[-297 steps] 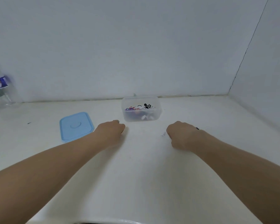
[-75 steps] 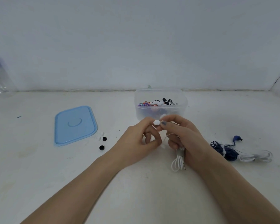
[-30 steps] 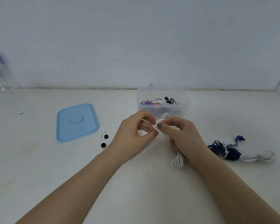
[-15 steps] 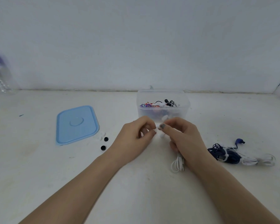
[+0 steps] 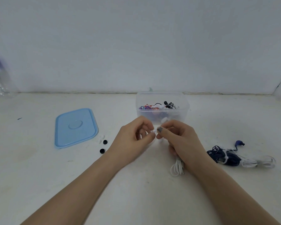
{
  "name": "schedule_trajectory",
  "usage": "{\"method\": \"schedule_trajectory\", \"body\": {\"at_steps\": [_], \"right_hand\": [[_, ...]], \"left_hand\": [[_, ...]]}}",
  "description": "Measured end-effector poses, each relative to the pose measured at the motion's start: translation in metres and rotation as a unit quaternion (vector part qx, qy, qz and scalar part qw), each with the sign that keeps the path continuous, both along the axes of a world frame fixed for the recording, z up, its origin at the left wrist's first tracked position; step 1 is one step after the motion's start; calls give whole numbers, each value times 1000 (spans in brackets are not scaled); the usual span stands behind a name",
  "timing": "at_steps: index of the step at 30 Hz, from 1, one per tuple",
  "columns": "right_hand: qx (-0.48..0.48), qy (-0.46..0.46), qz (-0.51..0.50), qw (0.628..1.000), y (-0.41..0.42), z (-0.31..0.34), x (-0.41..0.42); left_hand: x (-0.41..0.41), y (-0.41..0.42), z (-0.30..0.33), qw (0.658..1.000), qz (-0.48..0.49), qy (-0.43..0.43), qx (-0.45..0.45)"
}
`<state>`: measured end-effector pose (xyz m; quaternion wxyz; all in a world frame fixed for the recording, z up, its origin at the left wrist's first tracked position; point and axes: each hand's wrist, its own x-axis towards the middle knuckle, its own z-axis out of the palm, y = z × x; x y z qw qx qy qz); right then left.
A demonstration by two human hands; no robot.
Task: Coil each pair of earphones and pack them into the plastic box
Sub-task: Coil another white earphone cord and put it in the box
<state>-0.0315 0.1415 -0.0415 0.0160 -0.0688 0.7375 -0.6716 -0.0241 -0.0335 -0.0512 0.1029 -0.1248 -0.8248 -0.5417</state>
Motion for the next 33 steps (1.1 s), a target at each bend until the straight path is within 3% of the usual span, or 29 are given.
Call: {"method": "schedule_trajectory", "body": {"at_steps": [6,15,22,33], "right_hand": [[13,6,3,1000,1,0,0],[-4,-15,4,1000,3,-2,-2],[-69,-45,25,996,6,-2,-4],[-125,-81,78,986,11,6,-2]], "left_hand": [[2,1,3,1000,-8,10,4],[5,-2,4,995,-27,68,-61],[7,-1,5,989,-21,120,-88],[7,-1,10,994,-75,20,78]]}}
